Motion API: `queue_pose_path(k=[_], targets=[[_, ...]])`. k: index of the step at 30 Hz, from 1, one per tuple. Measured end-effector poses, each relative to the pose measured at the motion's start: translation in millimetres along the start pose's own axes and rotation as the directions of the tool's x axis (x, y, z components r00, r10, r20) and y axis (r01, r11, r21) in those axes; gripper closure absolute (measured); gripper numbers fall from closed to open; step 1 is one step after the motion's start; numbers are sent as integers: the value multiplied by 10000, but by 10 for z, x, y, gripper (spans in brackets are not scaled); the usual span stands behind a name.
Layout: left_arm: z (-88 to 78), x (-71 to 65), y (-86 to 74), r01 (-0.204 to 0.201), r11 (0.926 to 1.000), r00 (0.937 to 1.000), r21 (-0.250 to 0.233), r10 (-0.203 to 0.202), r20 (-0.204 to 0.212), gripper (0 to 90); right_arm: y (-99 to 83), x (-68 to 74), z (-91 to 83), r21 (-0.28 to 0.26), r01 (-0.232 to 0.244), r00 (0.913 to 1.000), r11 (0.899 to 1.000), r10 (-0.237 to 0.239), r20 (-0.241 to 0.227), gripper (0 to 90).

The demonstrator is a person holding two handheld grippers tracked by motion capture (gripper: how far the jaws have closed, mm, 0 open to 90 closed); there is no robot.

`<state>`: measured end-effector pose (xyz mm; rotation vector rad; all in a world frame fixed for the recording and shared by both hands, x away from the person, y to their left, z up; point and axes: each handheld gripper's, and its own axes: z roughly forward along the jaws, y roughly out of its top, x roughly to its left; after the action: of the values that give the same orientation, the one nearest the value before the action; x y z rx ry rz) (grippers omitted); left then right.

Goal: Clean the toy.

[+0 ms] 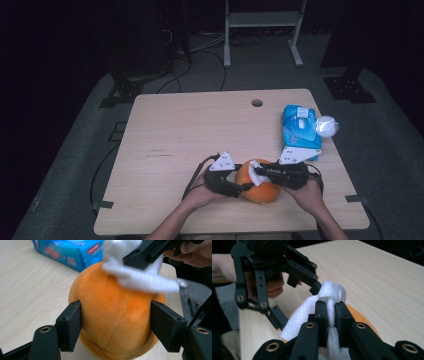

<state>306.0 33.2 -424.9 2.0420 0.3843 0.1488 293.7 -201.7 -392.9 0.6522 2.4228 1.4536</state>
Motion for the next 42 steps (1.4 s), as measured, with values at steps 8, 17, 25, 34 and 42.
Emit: queue_pose_path(k=[8, 17, 25, 34, 42], targets=[[46, 112, -83, 879, 9961, 9947, -82, -873, 538, 158, -82, -156, -94, 198, -471, 9989, 9987, 472, -54, 812], [34, 88, -67, 797, 9966, 9959, -185, -788, 437, 302, -19, -80, -70, 123, -187, 9998, 9997, 187, 46, 811], [-35, -82, 53, -764, 9970, 9970, -139, 763, -86, 334, 95, 52, -80, 6, 498, 9987, 9988, -498, -94, 812], [48, 91, -14, 1784, 9836, 9823, -248, -1766, 631, 110, -75, -199, -209, 25, -481, 9988, 9988, 480, 102, 812], [41, -70, 26, 43, 10000, 9982, 13, -44, 595, 298, 80, 85, -73, 186, 462, 9987, 9988, -458, -228, 812]])
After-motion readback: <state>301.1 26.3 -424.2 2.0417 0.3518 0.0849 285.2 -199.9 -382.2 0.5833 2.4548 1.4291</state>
